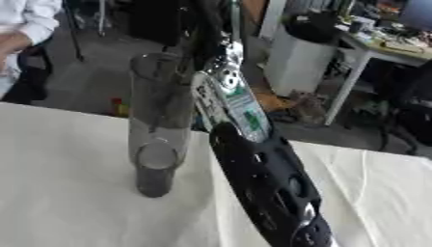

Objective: Arrange flowers into the vase.

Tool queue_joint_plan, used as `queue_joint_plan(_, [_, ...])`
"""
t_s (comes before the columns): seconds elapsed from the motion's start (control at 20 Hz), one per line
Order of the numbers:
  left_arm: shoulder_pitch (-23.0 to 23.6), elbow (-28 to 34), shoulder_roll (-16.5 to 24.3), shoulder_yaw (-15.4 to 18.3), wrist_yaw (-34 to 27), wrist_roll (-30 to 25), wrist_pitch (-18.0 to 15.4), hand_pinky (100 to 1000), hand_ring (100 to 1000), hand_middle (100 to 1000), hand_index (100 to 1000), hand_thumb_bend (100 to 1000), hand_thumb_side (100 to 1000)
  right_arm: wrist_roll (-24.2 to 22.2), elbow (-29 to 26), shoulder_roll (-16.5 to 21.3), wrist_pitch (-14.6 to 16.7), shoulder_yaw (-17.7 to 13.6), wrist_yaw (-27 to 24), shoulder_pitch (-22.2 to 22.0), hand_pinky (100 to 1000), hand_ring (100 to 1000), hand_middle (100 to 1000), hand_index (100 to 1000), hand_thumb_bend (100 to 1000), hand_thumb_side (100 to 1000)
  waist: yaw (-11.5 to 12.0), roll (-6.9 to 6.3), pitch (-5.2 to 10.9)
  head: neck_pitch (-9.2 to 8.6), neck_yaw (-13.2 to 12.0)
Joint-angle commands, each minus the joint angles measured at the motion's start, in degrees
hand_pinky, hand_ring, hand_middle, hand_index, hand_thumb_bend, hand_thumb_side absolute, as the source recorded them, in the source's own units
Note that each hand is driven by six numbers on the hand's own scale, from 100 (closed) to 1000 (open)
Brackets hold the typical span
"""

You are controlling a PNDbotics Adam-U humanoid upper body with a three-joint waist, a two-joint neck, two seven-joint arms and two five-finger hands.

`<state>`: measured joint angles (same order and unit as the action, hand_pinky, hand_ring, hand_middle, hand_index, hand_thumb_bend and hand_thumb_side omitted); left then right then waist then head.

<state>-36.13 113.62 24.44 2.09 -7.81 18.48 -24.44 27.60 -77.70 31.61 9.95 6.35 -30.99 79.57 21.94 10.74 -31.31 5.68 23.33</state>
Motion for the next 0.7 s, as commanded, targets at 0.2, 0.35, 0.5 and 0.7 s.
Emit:
queue_joint_plan(0.2, [-0.79, 0.97, 0.45, 0.56, -0.36, 0.11, -0.06, 808, 916, 798, 894, 100, 1000, -0.68, -1.21, 1.17, -1.37, 0.89, 1.18, 0.14, 100, 108, 100, 253, 100, 250, -0.04, -0.44, 1.93, -0.16, 0.02])
queue_joint_plan(0.35, [-0.73, 0.97, 0.41, 0.62, -0.42, 0.17, -0.04, 809, 916, 798, 893, 100, 1000, -0.84, -1.48, 1.29, -1.89, 1.01, 1.32, 0.02, 100, 113, 100, 262, 100, 247, -0.16, -0.36, 1.96, -0.13, -0.05])
queue_joint_plan(0.5, [-0.82, 0.97, 0.42, 0.56, -0.47, 0.14, -0.04, 809, 916, 798, 893, 100, 1000, -0.72, -1.65, 1.15, -2.29, 1.05, 1.0, 0.14, 100, 127, 100, 279, 100, 245, -0.27, -0.36, 2.07, -0.13, -0.06])
queue_joint_plan(0.7, [-0.75, 0.97, 0.26, 0.47, -0.57, 0.04, 0.07, 810, 916, 793, 893, 100, 1000, -0.9, -2.35, 0.86, -2.57, 1.23, 0.12, 0.84, 125, 176, 119, 330, 100, 240, -0.31, -0.29, 2.39, 0.05, -0.01])
